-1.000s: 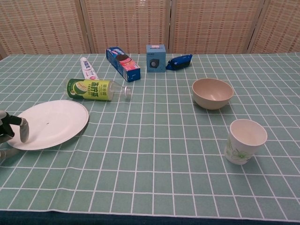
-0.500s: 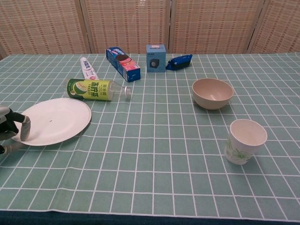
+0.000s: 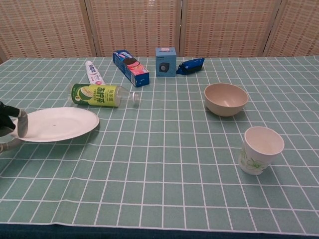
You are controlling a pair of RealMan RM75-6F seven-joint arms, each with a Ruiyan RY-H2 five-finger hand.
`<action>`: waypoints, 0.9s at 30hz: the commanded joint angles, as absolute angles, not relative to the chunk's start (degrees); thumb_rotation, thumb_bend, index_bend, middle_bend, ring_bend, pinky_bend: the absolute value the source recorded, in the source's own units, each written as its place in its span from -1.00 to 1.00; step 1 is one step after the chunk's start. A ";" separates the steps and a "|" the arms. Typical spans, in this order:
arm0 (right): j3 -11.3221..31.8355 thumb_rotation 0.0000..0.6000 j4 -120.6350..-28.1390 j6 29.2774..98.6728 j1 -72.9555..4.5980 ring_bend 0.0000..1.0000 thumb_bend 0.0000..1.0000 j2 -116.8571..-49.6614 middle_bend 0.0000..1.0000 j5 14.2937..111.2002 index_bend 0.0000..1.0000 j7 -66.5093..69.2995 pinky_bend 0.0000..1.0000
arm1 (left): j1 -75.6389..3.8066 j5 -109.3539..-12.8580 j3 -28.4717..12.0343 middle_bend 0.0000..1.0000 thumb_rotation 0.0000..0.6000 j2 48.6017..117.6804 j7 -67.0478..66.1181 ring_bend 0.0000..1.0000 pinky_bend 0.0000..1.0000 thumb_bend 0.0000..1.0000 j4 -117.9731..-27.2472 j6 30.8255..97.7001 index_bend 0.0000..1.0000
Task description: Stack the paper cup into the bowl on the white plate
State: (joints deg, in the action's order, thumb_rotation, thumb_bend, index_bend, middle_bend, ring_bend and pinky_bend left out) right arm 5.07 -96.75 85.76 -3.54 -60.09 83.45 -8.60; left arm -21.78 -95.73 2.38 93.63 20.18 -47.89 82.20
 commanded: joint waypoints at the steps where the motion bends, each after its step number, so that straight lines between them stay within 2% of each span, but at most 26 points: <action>1: 5.11 1.00 -96.93 85.81 -3.60 -0.75 -0.57 -60.06 -0.63 83.55 -0.84 -8.80 -0.65 | -21.56 -97.25 2.21 0.94 1.00 93.22 23.01 0.93 1.00 -0.06 -47.11 86.10 0.29; 9: 5.10 1.00 -97.58 85.76 -3.77 -0.75 -0.57 -60.07 -0.63 83.72 -0.84 -9.50 -0.65 | -22.81 -100.59 2.82 0.94 1.00 93.98 25.33 0.93 1.00 -0.06 -48.61 90.70 0.29; 17: 5.19 1.00 -97.53 85.34 -4.05 -0.75 -0.57 -60.04 -0.63 83.52 -0.84 -9.52 -0.65 | -26.90 -104.42 3.89 0.94 1.00 96.14 22.89 0.93 1.00 -0.06 -51.77 89.20 0.29; 23: 5.09 1.00 -97.24 85.03 -4.09 -0.75 -0.57 -60.15 -0.63 83.29 -0.84 -9.33 -0.65 | -30.13 -105.41 3.09 0.94 1.00 99.61 21.64 0.93 1.00 -0.06 -51.74 87.56 0.29; 27: 5.04 1.00 -97.25 85.30 -3.87 -0.75 -0.57 -59.97 -0.63 83.20 -0.84 -9.24 -0.65 | -32.55 -105.13 2.70 0.93 1.00 101.22 20.01 0.93 1.00 -0.06 -51.17 84.14 0.28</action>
